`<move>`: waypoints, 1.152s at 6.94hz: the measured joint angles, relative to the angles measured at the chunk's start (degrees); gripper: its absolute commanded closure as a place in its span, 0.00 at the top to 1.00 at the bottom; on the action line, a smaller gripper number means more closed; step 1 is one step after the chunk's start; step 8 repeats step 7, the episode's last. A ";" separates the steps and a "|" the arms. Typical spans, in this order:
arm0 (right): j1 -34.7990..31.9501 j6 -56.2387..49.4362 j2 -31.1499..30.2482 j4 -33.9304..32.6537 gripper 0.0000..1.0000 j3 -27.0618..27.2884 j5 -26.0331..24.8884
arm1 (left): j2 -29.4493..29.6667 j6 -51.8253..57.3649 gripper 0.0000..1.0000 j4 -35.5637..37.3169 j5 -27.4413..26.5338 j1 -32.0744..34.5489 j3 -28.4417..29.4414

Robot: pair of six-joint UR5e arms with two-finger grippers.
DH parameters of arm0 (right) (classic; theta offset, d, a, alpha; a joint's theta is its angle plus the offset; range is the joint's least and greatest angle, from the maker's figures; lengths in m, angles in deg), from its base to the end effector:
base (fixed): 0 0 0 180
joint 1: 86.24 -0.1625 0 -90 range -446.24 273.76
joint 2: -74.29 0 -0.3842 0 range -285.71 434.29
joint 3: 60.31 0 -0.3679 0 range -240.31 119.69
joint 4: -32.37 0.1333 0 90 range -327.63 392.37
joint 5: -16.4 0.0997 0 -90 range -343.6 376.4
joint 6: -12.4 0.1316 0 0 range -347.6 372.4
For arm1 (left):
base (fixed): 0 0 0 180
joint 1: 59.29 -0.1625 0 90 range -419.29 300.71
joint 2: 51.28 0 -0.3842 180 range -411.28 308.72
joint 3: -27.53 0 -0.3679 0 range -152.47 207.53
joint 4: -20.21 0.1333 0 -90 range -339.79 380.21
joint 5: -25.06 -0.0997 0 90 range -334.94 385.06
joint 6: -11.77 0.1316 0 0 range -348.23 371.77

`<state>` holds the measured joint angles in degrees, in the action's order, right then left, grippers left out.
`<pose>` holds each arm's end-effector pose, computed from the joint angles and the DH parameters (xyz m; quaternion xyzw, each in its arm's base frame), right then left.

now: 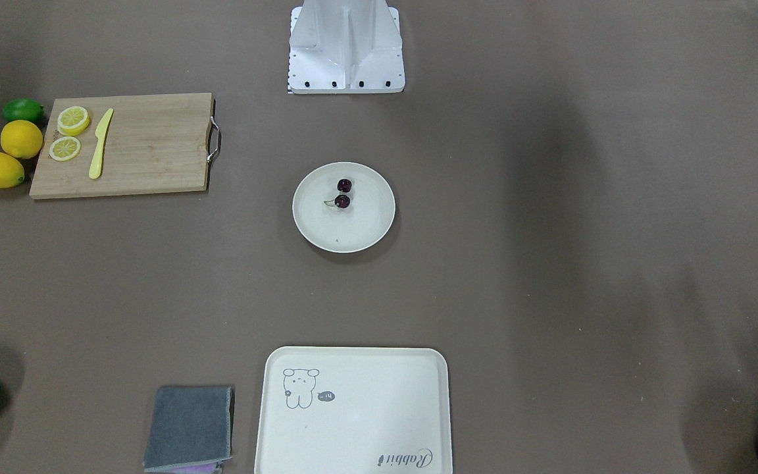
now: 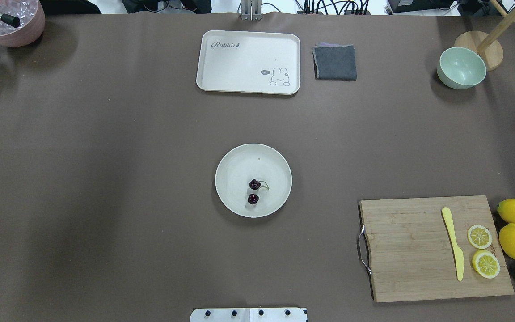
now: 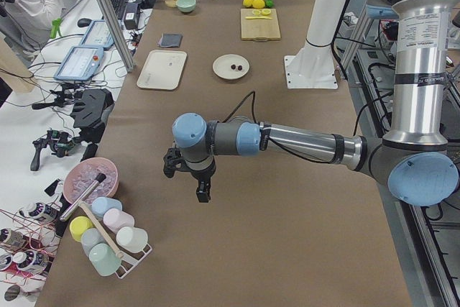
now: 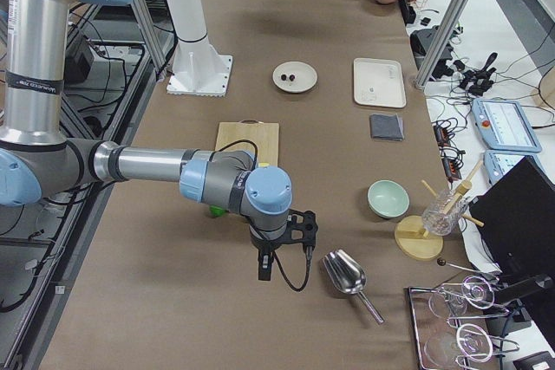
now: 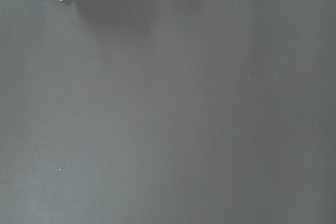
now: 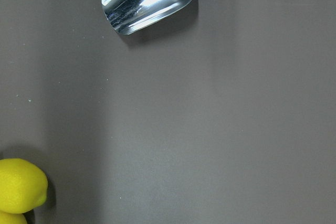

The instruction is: Place red cherry on plate

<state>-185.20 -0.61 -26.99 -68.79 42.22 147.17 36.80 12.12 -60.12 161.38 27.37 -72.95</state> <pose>0.1050 -0.3618 0.6466 -0.0134 -0.3561 -0.0029 0.9344 -0.0119 -0.4503 0.5845 -0.0192 0.3929 0.0258 0.9190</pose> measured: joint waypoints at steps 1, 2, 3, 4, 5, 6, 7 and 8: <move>0.00 0.03 -0.09 0.00 1.00 0.02 0.01 | 0.00 0.00 0.98 0.00 0.00 0.00 0.00; -0.07 0.01 -0.10 0.00 1.00 0.08 0.01 | 0.00 -0.01 0.98 0.00 0.02 0.00 0.00; -0.14 -0.04 -0.10 0.00 1.00 0.32 0.01 | -0.01 -0.10 0.98 -0.02 0.08 0.00 0.01; -0.28 -0.07 -0.10 0.00 1.00 0.67 0.01 | -0.01 -0.19 0.98 -0.10 0.16 0.00 0.18; -0.43 -0.08 -0.09 0.00 1.00 0.83 0.03 | 0.03 -0.28 0.98 -0.18 0.24 0.00 0.40; -0.49 -0.08 -0.06 0.00 1.00 0.87 0.07 | 0.11 -0.37 0.98 -0.18 0.31 0.00 0.50; -0.51 -0.08 -0.06 0.00 1.00 0.89 0.09 | 0.17 -0.41 0.98 -0.18 0.34 0.00 0.53; -0.51 -0.08 -0.06 0.00 1.00 0.89 0.09 | 0.17 -0.41 0.98 -0.18 0.34 0.00 0.53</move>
